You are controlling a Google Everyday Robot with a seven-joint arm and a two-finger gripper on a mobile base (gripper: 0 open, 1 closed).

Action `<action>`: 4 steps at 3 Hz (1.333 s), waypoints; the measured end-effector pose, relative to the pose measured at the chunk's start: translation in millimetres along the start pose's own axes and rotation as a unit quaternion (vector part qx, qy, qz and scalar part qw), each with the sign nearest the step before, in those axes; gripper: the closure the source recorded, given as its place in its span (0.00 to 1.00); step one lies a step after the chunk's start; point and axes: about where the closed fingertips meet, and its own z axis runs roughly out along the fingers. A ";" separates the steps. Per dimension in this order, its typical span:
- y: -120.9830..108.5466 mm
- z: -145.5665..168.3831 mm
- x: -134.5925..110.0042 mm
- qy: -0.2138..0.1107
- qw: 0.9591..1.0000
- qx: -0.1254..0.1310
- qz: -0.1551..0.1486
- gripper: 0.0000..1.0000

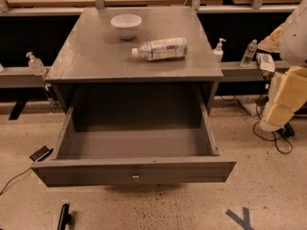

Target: Place blue plastic bottle into top drawer

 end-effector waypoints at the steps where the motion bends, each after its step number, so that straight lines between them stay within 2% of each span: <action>1: 0.0 -0.1 0.0 0.000 1.000 0.000 0.000 0.00; 2: -49.3 29.1 -56.7 -0.020 1.000 0.007 -0.012 0.00; 3: -123.5 83.9 -114.0 -0.015 1.000 0.003 -0.023 0.00; 4: -192.9 166.3 -177.8 -0.014 0.997 -0.010 -0.071 0.00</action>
Offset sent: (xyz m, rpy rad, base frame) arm 0.1869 0.1376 -0.0005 0.0872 -0.0892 0.1228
